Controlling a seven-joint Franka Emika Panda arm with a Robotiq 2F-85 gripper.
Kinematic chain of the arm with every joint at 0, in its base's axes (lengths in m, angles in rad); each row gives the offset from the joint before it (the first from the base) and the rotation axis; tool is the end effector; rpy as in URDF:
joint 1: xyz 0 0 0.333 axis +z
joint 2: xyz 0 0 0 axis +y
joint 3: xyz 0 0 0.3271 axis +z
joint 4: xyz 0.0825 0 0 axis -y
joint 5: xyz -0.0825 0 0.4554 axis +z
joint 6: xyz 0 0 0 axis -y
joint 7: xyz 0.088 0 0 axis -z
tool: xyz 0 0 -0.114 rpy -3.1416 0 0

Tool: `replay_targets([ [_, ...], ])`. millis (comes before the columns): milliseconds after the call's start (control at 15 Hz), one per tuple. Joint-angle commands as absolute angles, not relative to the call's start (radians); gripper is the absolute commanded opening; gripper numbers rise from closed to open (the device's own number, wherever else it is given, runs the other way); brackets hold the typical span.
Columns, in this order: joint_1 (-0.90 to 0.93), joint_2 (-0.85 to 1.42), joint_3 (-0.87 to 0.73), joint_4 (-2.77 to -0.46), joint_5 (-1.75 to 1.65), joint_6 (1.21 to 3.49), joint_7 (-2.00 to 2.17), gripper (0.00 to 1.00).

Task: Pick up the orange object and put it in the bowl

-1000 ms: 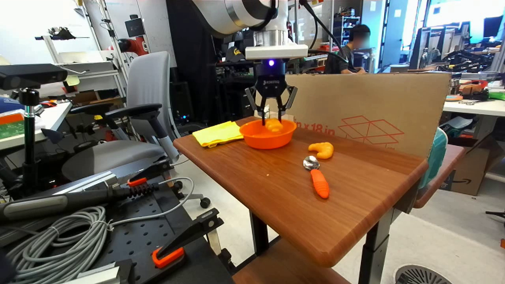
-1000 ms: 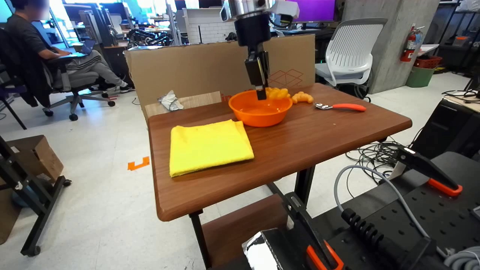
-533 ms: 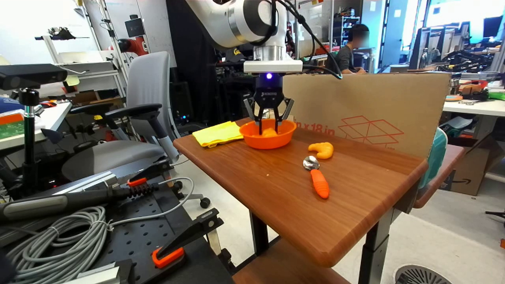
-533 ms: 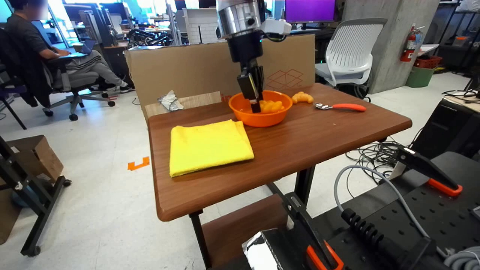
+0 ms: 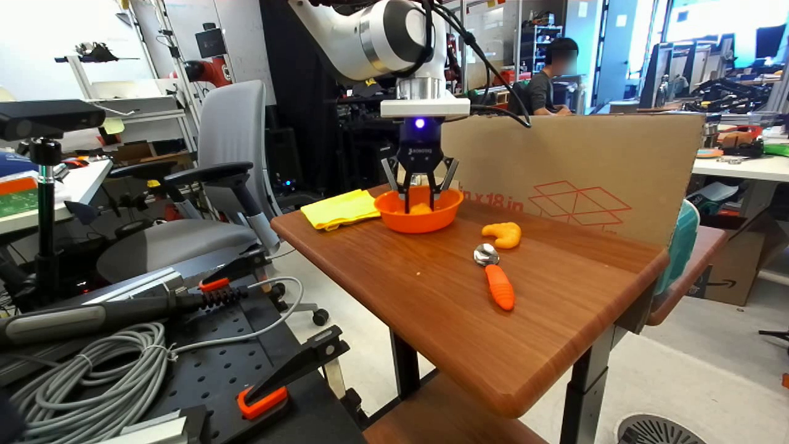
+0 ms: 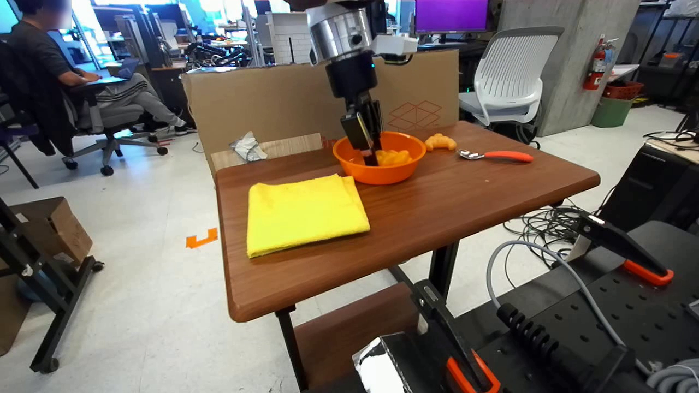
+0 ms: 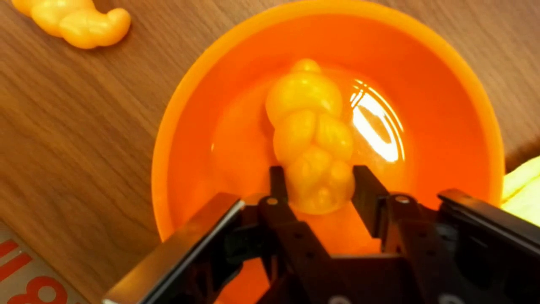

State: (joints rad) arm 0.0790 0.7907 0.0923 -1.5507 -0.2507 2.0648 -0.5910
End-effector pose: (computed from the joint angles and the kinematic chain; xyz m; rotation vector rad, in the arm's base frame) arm 0.7225 0.1045 0.1151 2.7365 1.3107 -0.4454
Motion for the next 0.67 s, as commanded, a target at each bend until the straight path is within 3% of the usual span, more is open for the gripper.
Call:
replay_targets([
  [0, 0.093, 0.811, 0.086, -1.505, -0.284, 2.016, -0.566, 0.73],
  [200, 0.092, 0.807, 0.087, -1.509, -0.294, 2.018, -0.558, 0.96],
  [267, 0.091, 0.806, 0.087, -1.509, -0.296, 2.018, -0.557, 0.99],
  [600, 0.089, 0.797, 0.089, -1.517, -0.307, 2.022, -0.550, 1.00],
])
